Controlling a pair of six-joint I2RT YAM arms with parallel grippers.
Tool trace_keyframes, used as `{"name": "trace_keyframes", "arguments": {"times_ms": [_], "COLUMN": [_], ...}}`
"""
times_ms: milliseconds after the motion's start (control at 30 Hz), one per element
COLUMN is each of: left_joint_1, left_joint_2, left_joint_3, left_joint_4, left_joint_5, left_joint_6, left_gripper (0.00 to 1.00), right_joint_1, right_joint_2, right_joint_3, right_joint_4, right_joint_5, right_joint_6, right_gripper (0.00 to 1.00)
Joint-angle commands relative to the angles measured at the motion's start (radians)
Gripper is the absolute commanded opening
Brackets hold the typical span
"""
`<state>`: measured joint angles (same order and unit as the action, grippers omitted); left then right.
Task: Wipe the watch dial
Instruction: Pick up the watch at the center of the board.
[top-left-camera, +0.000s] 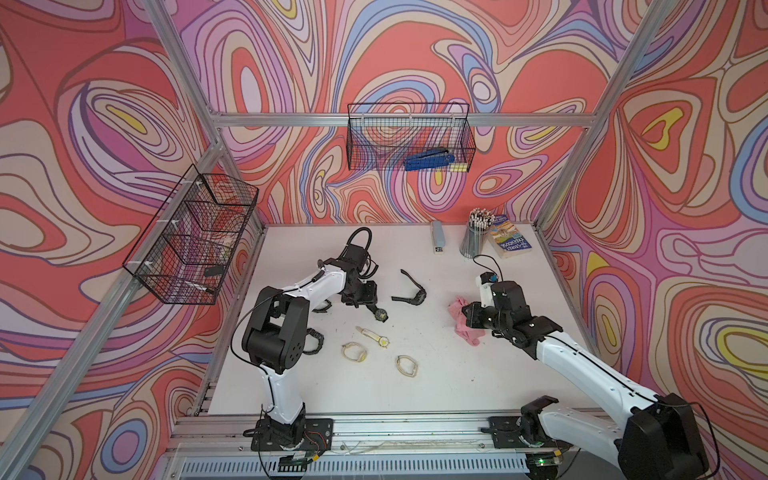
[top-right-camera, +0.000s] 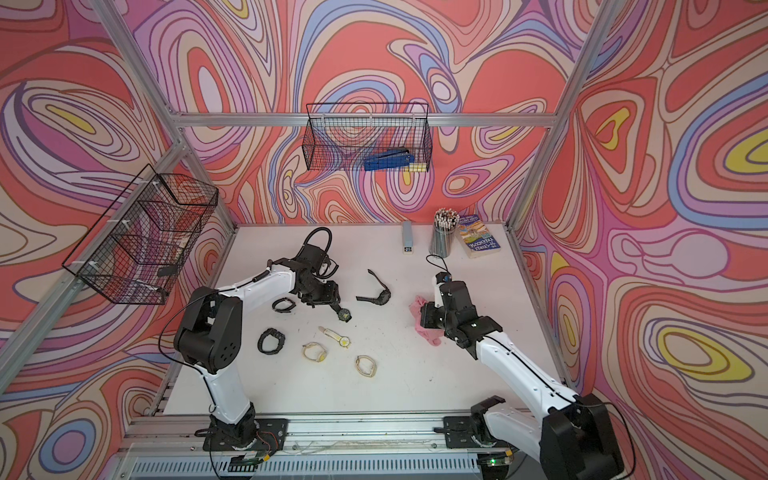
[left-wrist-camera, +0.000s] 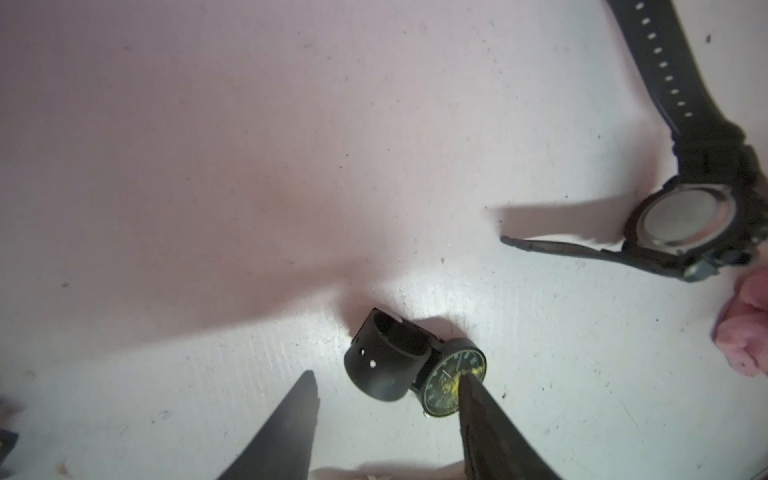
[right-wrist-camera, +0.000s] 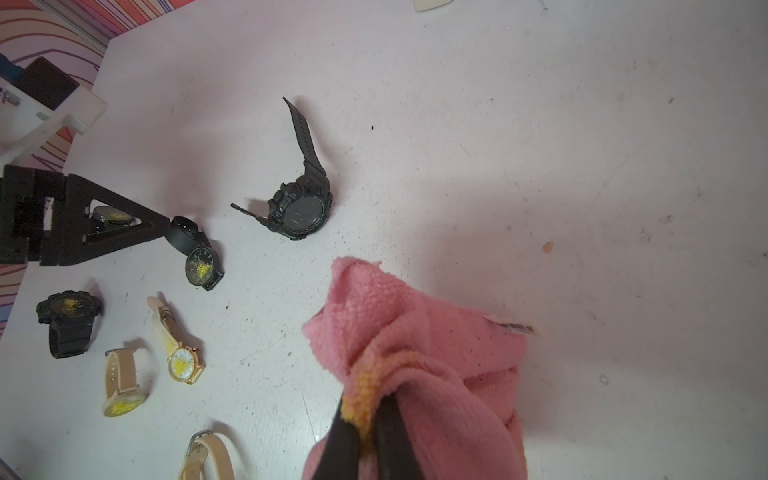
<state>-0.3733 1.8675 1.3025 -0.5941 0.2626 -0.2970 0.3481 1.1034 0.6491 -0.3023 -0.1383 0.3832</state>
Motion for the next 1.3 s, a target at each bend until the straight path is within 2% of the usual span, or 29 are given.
{"name": "trace_keyframes", "arguments": {"times_ms": [0, 233, 400, 1067, 1267], "left_joint_1": [-0.001, 0.011, 0.015, 0.017, 0.026], "left_joint_2": [0.035, 0.088, 0.127, 0.121, 0.099], "left_joint_3": [0.041, 0.071, 0.101, 0.045, 0.020], "left_joint_4": [-0.045, -0.077, -0.117, -0.076, -0.061], "left_joint_5": [0.081, 0.112, 0.070, 0.120, 0.142], "left_joint_6": [0.125, 0.168, 0.183, 0.156, 0.139], "left_gripper": [0.54, 0.51, 0.46, 0.43, 0.45], "right_joint_1": [-0.001, -0.002, -0.001, -0.001, -0.001], "right_joint_2": [0.001, -0.015, -0.019, 0.010, 0.014], "right_joint_3": [0.004, -0.004, -0.004, 0.005, 0.009], "right_joint_4": [0.023, 0.005, -0.001, 0.007, 0.011], "right_joint_5": [-0.014, -0.001, -0.001, -0.007, -0.007], "right_joint_6": [-0.001, -0.006, -0.005, -0.002, -0.001], "right_gripper": [0.00, 0.00, 0.00, 0.00, 0.00]}}
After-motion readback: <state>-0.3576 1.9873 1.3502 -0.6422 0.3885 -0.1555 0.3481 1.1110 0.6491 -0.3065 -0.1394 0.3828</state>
